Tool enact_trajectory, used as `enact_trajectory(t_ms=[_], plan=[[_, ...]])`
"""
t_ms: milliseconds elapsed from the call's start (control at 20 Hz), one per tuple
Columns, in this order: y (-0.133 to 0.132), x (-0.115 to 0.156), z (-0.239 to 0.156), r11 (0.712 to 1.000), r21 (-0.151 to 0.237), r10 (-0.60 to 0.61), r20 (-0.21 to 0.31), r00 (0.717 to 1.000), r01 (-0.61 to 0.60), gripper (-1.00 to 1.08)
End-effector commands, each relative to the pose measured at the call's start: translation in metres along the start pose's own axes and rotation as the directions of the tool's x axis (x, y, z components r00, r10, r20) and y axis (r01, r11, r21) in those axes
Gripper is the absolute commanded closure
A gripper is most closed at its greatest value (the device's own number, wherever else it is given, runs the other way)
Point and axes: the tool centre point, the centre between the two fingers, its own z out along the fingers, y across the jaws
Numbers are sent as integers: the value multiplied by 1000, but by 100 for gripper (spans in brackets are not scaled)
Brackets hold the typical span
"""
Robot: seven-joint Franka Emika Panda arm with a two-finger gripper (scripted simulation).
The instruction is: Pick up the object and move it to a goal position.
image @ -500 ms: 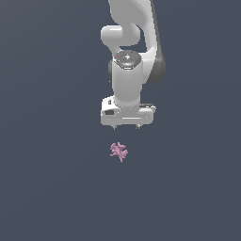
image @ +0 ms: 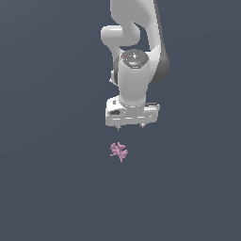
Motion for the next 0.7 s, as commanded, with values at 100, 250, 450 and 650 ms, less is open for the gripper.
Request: enact_trajectory(t_ms=[100, 250, 450, 650], plan=[[-6, 0, 0, 1000, 0, -20, -3, 1000, 20, -92], [-5, 0, 0, 1000, 0, -21, -2, 1000, 21, -92], [-4, 2, 2, 999, -2, -45, -2, 999, 45, -92], [-1, 4, 5, 996, -4, -88, 1, 996, 88, -92]])
